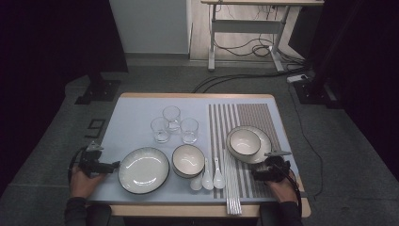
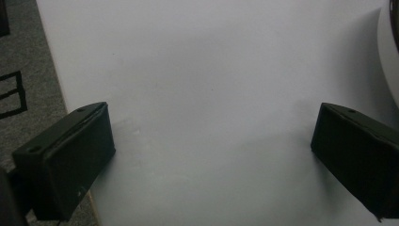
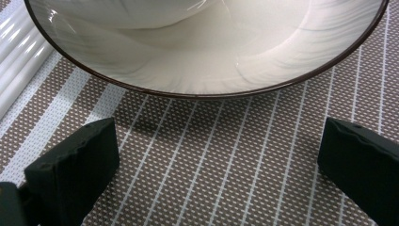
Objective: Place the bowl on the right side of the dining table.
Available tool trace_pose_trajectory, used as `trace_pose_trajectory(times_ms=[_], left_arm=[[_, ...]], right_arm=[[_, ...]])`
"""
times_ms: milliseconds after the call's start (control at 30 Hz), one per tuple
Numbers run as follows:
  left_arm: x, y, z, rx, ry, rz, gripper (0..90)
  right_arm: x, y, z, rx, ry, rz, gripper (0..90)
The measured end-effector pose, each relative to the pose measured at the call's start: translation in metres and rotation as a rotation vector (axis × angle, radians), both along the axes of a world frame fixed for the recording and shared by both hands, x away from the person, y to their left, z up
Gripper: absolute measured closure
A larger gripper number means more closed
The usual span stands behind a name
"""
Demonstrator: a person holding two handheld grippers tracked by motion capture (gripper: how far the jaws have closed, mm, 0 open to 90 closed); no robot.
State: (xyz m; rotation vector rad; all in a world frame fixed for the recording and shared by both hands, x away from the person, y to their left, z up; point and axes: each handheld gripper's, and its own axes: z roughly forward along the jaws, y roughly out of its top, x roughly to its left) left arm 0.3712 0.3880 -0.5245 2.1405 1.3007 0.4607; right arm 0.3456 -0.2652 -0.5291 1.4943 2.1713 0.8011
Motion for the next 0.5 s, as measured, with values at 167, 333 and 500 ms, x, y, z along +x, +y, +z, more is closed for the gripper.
trace_pose_trajectory(times_ms=[167,333,500], left_arm=[[0.0,0.0,0.0,0.0,0.0,0.0,0.0],[0.0,0.0001,0.0,0.0,0.001,0.0,0.0],[0.0001,0.0002,0.0,-0.001,0.001,-0.001,0.0]], right_arm=[[-0.0037,-0.0015,-0.0032,0.016,-0.037,0.002,0.0],[-0.0087,-0.0045,-0.0085,0.041,-0.098,0.015,0.0],[-0.0088,-0.0044,-0.0084,0.04,-0.098,0.015,0.0]])
